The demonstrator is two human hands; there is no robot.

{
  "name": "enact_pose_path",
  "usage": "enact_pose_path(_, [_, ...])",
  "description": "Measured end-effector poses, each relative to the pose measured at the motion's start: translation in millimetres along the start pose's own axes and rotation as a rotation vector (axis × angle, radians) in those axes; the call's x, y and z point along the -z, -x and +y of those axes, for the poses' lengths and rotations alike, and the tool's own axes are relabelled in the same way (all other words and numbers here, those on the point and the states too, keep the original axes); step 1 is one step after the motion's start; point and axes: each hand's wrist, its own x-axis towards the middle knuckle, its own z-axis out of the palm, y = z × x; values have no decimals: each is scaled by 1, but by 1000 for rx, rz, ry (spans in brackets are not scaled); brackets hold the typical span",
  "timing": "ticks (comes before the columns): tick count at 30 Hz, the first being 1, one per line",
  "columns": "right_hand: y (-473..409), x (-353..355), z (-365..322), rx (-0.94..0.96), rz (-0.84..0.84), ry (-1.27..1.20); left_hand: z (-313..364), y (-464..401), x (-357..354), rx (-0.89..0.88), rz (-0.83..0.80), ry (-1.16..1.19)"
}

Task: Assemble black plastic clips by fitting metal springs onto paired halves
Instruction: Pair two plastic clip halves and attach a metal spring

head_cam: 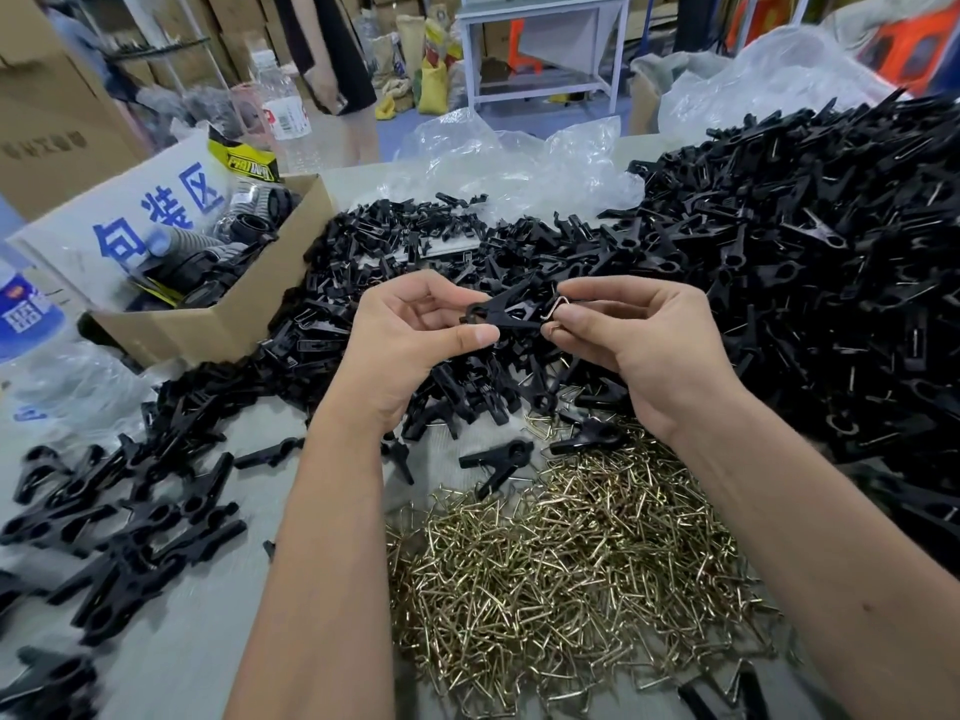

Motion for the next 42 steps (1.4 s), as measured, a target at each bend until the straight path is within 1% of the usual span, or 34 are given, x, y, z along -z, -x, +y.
enact_pose_path(4, [1,-3,0,-13,26,70,0,0,-1,3,-10,2])
enact_pose_path(7, [2,-6,3,-29,100,153,0,0,-1,3,-22,13])
enact_pose_path(11, [4,-10,5,-77,195,110,1,0,-3,-15,-33,31])
enact_pose_path(14, [5,-12,5,-87,222,99,2,0,-2,-16,-44,36])
enact_pose_path(22, [10,-19,8,-15,259,125,4,1,-11,18,-70,-15])
enact_pose_path(31, [12,-25,11,30,381,89,3,0,-26,11,-82,-19])
enact_pose_path(35, [11,-23,12,28,389,98,2,-1,-27,15,-82,-31])
enact_pose_path(42, [10,-20,10,16,326,101,0,0,-22,28,-63,-15])
